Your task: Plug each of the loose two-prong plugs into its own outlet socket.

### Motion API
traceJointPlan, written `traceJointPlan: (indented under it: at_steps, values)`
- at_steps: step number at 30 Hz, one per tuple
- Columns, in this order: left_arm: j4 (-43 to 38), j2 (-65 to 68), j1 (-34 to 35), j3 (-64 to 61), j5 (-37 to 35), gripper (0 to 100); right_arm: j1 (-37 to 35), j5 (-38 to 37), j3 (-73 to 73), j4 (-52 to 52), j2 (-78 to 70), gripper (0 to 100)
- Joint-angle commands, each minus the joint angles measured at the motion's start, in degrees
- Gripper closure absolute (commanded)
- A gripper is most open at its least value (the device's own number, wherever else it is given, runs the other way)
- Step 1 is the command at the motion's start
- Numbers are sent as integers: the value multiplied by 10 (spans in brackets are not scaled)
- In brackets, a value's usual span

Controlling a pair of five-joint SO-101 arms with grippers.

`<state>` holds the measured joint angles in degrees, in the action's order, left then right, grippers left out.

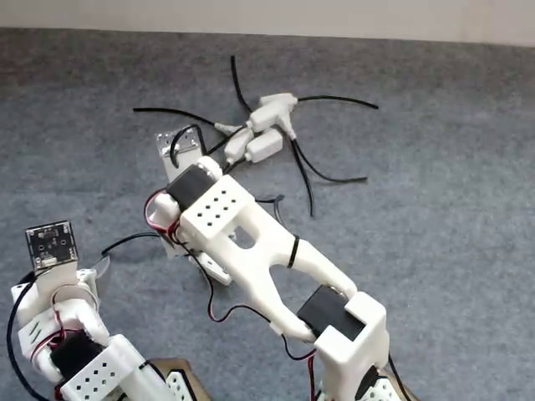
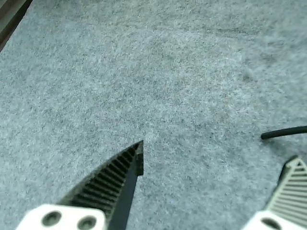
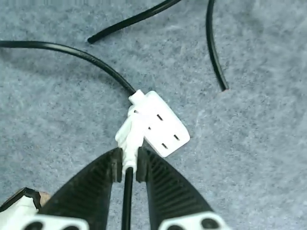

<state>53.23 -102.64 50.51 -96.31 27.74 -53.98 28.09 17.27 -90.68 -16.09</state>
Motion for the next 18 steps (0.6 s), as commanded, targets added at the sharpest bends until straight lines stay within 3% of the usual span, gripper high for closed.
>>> traceJointPlan:
  at_steps: [1,12,18]
  values:
    - [-11,-4,8,-7,7,579,22,7,3,0,12,993]
    - [-11,-3,9,-7,7,579,41,10,-88,58,20,993]
    - [-12,-2,9,-7,7,579,39,16,-219,141,154,993]
